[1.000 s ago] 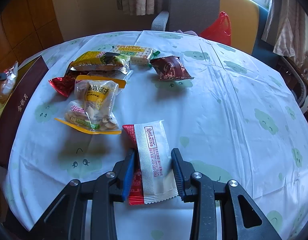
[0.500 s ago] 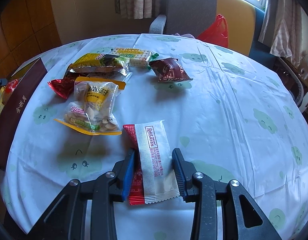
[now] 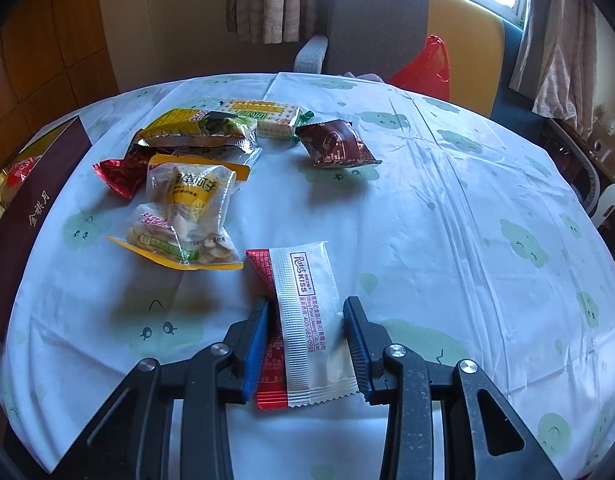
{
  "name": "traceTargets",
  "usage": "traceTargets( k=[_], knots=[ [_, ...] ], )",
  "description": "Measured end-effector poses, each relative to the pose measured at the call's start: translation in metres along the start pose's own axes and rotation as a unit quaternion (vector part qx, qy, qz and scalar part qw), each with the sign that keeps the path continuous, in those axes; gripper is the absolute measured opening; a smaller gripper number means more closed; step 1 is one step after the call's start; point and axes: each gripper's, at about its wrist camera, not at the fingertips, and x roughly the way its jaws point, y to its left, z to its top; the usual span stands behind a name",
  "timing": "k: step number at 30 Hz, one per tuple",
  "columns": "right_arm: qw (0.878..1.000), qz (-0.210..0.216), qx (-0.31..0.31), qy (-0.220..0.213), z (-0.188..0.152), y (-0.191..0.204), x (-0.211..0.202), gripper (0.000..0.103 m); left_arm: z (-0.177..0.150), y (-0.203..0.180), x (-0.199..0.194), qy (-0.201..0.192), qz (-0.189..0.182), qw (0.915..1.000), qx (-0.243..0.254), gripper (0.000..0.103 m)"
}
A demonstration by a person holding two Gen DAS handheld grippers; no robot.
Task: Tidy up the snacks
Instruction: 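Lower the bread roll bag into the tin while the right gripper carries the wafer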
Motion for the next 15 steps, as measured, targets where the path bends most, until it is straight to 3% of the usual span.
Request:
traceTargets(
  k=[7, 15],
  knots=[
    [1.0, -0.009, 0.015, 0.004, -0.002, 0.005, -0.006, 0.035, -0.018, 0.007, -0.012, 0.0, -0.007, 0.9998, -0.016, 0.075],
    [0.998, 0.028, 0.056, 0.011, -0.008, 0.006, -0.024, 0.033, -0.028, 0.016, -0.014, 0.006, -0.006, 0.9995, -0.03, 0.073]
  ],
)
